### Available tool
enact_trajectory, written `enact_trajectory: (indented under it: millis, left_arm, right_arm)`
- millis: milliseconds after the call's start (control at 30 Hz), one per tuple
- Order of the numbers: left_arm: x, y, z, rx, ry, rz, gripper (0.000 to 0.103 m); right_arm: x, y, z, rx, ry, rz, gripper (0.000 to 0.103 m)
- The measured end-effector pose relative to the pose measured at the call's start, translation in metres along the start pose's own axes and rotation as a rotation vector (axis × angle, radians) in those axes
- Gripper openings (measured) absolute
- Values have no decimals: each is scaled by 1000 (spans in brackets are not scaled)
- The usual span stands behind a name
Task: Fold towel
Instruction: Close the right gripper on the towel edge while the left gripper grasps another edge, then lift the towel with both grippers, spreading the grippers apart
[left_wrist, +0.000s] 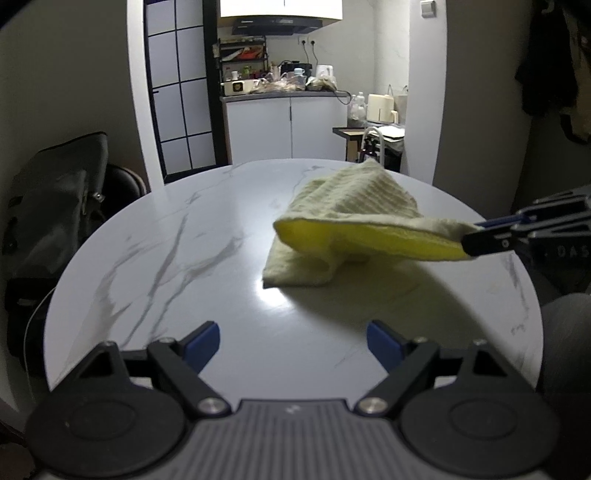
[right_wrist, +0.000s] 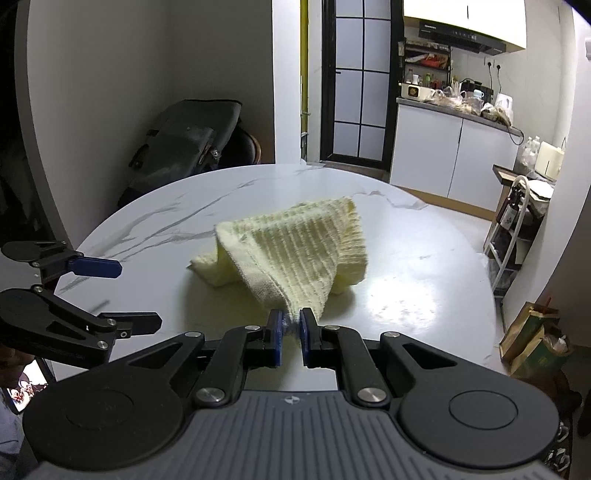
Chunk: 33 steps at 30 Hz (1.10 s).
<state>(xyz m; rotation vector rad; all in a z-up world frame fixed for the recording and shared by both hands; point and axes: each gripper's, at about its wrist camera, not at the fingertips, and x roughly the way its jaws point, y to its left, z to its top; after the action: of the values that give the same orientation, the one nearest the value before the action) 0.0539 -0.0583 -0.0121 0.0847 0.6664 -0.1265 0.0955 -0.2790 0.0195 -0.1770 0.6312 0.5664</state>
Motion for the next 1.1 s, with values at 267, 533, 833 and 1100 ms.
enact_trajectory:
  millis: [267, 533, 833, 1100]
  left_arm:
    - [18, 5, 8, -50, -16, 2, 89]
    - [45, -3, 19, 16, -39, -5, 84]
    - [74, -7, 28, 47, -35, -17, 81]
    - [99, -2, 40, 67, -27, 7, 81]
  right_arm:
    - [-8, -21, -6, 20, -2, -22, 11]
    - [-16, -45, -15, 44, 12, -57, 11]
    - [-14, -64, -18, 62, 21, -74, 11]
    - [-17, -78, -17, 72, 17, -98, 11]
